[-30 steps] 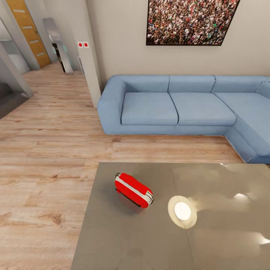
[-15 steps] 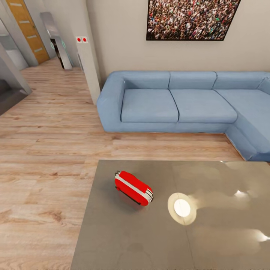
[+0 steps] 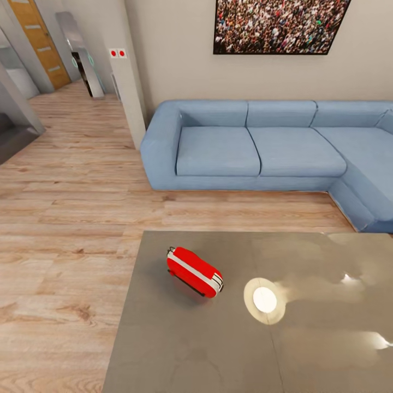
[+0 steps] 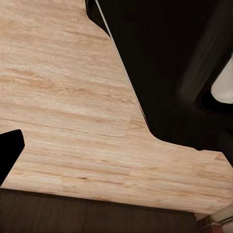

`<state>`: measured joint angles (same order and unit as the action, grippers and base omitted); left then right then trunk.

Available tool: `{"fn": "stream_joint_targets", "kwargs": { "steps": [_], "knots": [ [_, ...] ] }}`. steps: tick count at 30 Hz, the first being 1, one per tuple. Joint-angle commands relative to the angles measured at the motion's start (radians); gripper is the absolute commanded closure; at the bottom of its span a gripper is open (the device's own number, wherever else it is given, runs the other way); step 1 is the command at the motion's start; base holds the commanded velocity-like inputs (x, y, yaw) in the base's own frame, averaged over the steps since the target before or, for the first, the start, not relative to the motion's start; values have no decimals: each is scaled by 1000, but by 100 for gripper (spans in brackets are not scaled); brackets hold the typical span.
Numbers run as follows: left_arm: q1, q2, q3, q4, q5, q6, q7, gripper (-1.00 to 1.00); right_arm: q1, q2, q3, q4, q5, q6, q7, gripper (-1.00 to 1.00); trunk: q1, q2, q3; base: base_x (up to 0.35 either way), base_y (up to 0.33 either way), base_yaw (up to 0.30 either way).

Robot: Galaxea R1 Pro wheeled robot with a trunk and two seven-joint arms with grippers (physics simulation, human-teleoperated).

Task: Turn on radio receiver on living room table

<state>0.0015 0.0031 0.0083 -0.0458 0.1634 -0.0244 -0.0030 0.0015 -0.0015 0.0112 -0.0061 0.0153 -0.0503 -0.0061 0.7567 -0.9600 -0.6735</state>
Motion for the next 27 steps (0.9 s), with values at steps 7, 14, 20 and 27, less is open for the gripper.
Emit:
{"fn": "stream_joint_targets", "kwargs": {
  "steps": [7, 14, 20, 27],
  "knots": [
    [0, -1, 0, 0, -1, 0, -1, -100, 0, 0, -3, 0, -2, -2, -1, -100, 0, 0, 0, 0, 0, 0],
    [0, 2, -5, -21, -1, -3, -13, -100, 0, -6, -3, 0, -3, -1, 0, -100, 0, 0, 0, 0, 0, 0],
    [0, 6, -9, -152, -3, 10, -16, -100, 7, -33, -6, -118, -5, 8, 4, -100, 0, 0, 0, 0, 0, 0],
    [0, 18, -18, -351, -4, 93, -20, -100, 8, -99, -10, -351, -7, 115, 5, -100, 0, 0, 0, 0, 0, 0]
  ]
}}
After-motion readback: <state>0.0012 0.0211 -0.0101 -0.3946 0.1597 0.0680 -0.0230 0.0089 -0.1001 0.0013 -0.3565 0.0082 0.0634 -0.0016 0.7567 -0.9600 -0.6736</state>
